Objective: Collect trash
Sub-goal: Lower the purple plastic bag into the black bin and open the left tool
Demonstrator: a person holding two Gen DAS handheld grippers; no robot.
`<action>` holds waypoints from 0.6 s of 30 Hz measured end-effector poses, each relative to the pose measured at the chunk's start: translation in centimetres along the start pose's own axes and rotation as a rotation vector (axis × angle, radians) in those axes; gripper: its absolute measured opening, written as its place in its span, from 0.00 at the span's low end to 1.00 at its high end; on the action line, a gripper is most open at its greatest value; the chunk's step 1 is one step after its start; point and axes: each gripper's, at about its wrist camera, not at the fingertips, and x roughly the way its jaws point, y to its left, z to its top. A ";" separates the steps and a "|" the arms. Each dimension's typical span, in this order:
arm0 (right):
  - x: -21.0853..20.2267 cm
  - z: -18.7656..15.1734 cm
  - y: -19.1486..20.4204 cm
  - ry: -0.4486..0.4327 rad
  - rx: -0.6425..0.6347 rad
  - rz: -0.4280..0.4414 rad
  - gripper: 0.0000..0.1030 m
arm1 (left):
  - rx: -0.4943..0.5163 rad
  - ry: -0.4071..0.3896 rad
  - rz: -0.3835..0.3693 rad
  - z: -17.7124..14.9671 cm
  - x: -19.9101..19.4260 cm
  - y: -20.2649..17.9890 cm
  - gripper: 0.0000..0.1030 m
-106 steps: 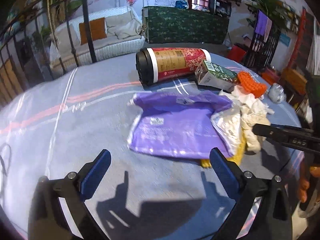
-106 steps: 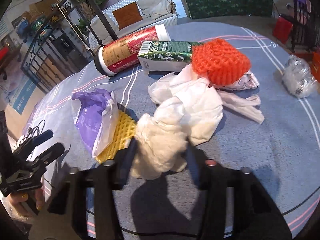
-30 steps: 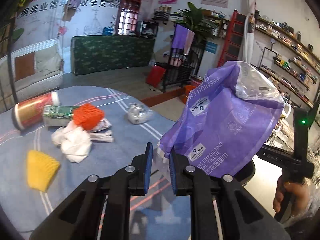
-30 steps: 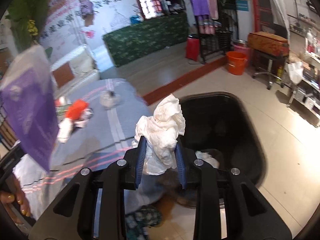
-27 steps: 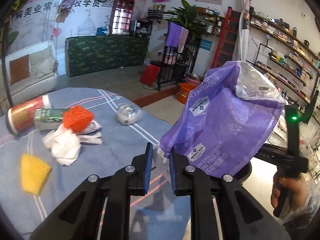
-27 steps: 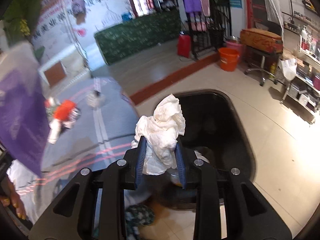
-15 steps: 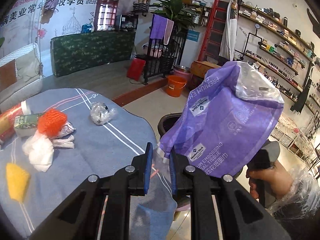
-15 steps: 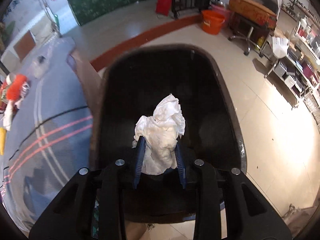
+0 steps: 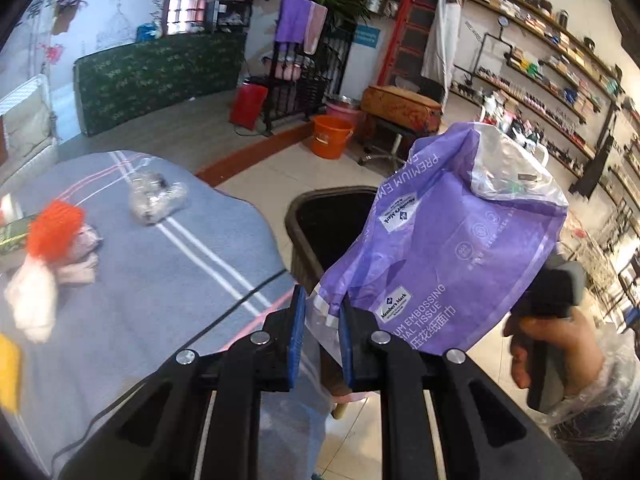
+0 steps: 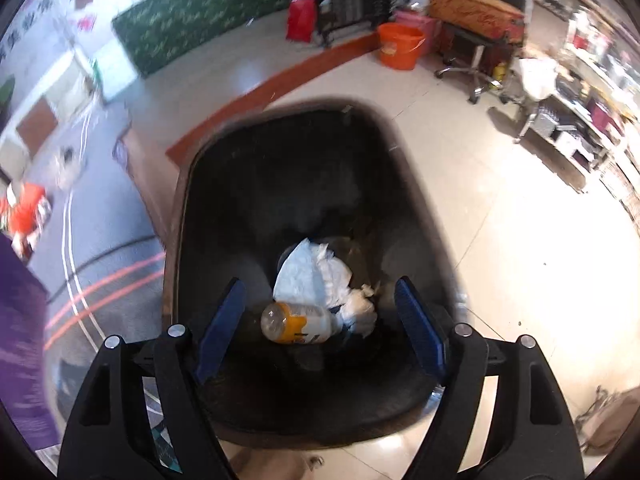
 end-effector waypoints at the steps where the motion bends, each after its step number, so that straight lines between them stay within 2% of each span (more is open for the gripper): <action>1: -1.0 -0.8 -0.2 -0.017 0.021 -0.005 0.78 | 0.010 0.014 -0.004 0.2 0.5 -0.4 0.16; 4: -2.9 -1.9 -2.4 -0.063 0.086 -0.044 0.79 | 0.004 0.084 -0.038 0.9 2.9 -1.3 0.16; 9: -4.2 -3.0 -6.2 -0.091 0.139 -0.184 0.80 | -0.001 0.176 -0.046 1.9 6.8 -2.8 0.16; 18: -5.5 -4.8 -9.1 -0.096 0.198 -0.196 0.80 | 0.050 0.276 -0.001 1.9 11.8 -5.2 0.16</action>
